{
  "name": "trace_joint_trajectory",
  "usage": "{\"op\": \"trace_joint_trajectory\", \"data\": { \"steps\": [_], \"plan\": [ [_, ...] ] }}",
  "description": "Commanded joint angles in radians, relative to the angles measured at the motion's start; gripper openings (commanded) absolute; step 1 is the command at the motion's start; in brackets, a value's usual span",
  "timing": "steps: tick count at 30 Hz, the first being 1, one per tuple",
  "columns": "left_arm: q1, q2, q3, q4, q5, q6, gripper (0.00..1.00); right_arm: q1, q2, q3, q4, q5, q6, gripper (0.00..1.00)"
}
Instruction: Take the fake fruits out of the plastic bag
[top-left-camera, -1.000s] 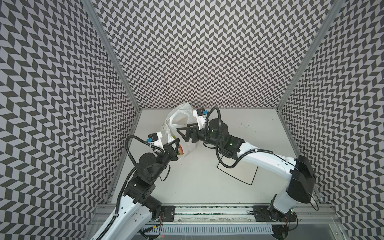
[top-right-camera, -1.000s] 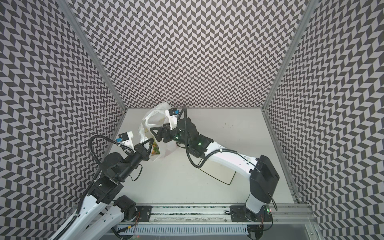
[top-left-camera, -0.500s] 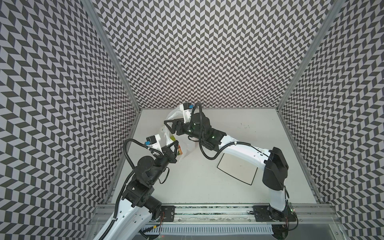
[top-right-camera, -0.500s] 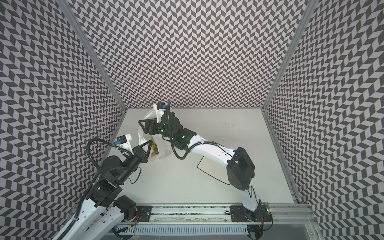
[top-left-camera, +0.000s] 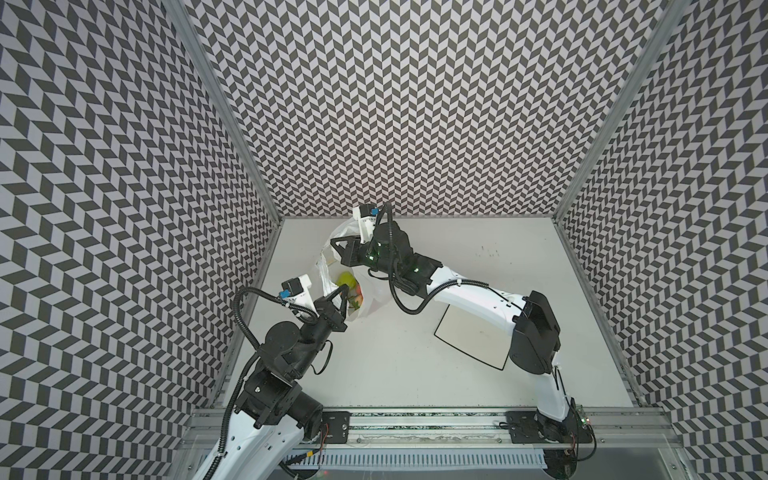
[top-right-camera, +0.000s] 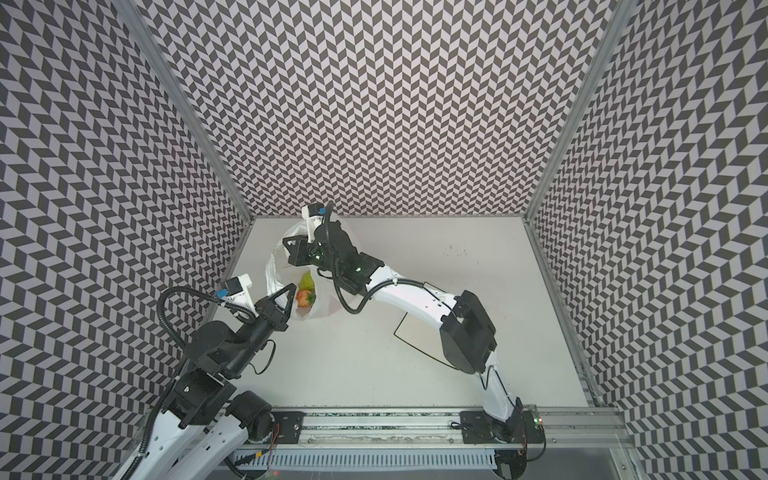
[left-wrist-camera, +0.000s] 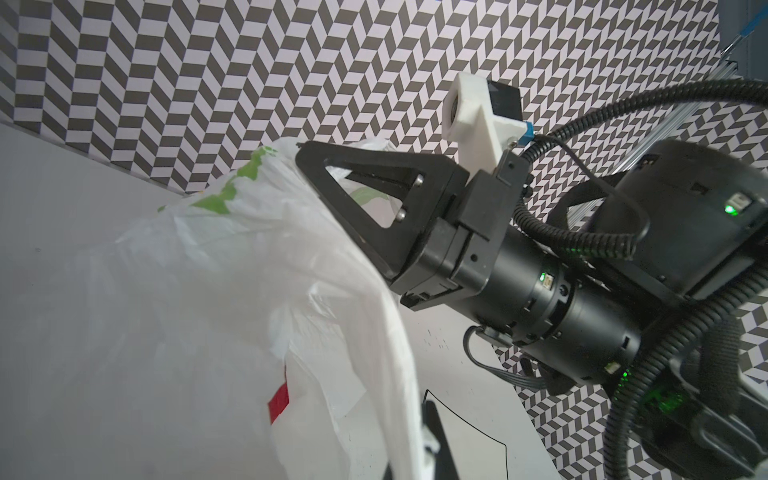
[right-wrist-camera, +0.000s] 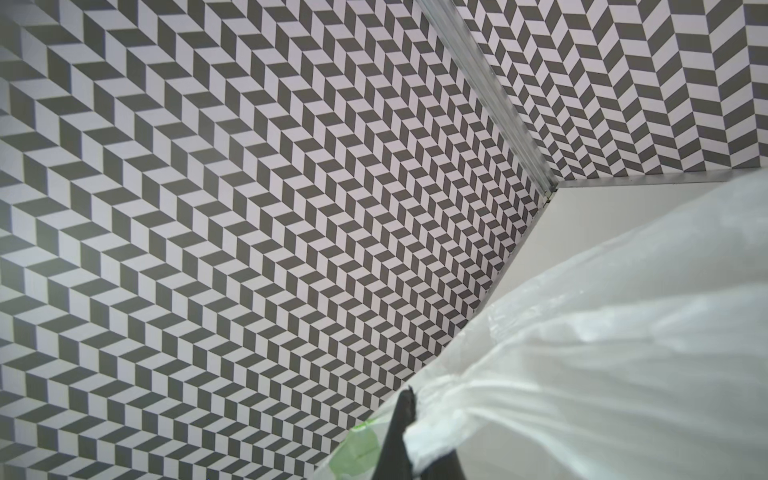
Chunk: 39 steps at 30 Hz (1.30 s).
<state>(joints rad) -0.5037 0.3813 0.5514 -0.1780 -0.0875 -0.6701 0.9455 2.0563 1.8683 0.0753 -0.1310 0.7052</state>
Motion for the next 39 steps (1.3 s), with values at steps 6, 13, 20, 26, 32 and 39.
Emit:
{"op": "trace_joint_trajectory", "data": {
  "steps": [6,13,20,26,32,39],
  "plan": [
    [-0.003,-0.043,-0.013,-0.052,-0.055,0.012,0.00,-0.097,-0.307,-0.293,0.028,-0.173,-0.043,0.00],
    [-0.004,-0.032,-0.042,-0.012,0.009,0.036,0.00,-0.287,-0.584,-0.642,-0.049,-0.215,-0.169,0.00],
    [-0.009,-0.004,-0.066,0.059,0.135,0.059,0.00,-0.443,-0.712,-0.882,-0.132,-0.107,-0.290,0.00],
    [-0.042,0.012,-0.098,0.103,0.198,0.052,0.00,-0.476,-0.707,-0.944,-0.184,-0.074,-0.298,0.14],
    [-0.143,0.018,-0.125,0.107,0.152,0.046,0.00,-0.479,-0.821,-0.925,-0.238,-0.175,-0.329,0.52],
    [-0.266,0.030,-0.173,0.141,0.050,0.047,0.00,-0.478,-1.090,-0.970,-0.376,-0.072,-0.383,0.65]
  ]
}}
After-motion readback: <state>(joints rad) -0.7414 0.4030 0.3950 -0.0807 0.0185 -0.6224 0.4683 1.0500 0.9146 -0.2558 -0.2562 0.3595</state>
